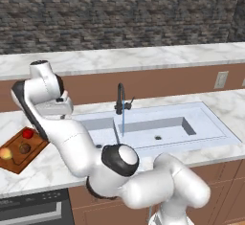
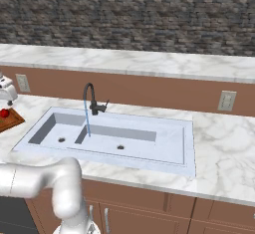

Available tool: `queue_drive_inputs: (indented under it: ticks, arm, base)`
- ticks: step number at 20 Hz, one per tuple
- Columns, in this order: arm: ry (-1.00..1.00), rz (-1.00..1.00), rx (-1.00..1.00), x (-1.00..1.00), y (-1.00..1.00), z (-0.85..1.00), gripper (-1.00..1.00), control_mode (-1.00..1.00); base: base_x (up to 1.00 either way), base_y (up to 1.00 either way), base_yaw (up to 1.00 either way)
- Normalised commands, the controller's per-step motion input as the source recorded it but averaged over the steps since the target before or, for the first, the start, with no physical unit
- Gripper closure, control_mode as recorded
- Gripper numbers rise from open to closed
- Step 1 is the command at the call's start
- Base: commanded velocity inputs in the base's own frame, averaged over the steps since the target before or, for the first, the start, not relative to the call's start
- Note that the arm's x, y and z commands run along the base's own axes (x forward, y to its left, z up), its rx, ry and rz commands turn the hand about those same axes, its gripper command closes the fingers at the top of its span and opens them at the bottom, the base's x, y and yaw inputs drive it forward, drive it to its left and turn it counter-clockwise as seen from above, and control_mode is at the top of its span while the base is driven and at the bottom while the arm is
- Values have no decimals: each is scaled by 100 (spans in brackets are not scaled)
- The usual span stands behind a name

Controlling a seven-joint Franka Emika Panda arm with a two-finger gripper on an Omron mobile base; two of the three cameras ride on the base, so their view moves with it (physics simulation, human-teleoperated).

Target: Pick the mango, pear, apple from the sink and place them on the cutting board to airdry. Then turn off the sink faucet.

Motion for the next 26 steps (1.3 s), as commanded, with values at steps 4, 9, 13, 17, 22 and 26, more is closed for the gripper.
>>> queue_drive_inputs:
  ticks: [4,9,13,17,22,26]
  arm:
    - [-19,12,8,-99,-69,25,-100,-100]
    - [-22,13,9,-95,-68,65,-100,-100]
    - [-21,10,11,-82,-66,100,-100,-100]
    - [-14,6,13,-93,-65,93,-100,-100]
    - [-11,2,10,-100,-75,74,-100,-100]
    - [-10,2,7,-96,-84,72,-100,-100]
  base:
    - [0,0,0]
    - [0,0,0]
    - [0,0,0]
    - [0,0,0]
    - [0,0,0]
    - [0,0,0]
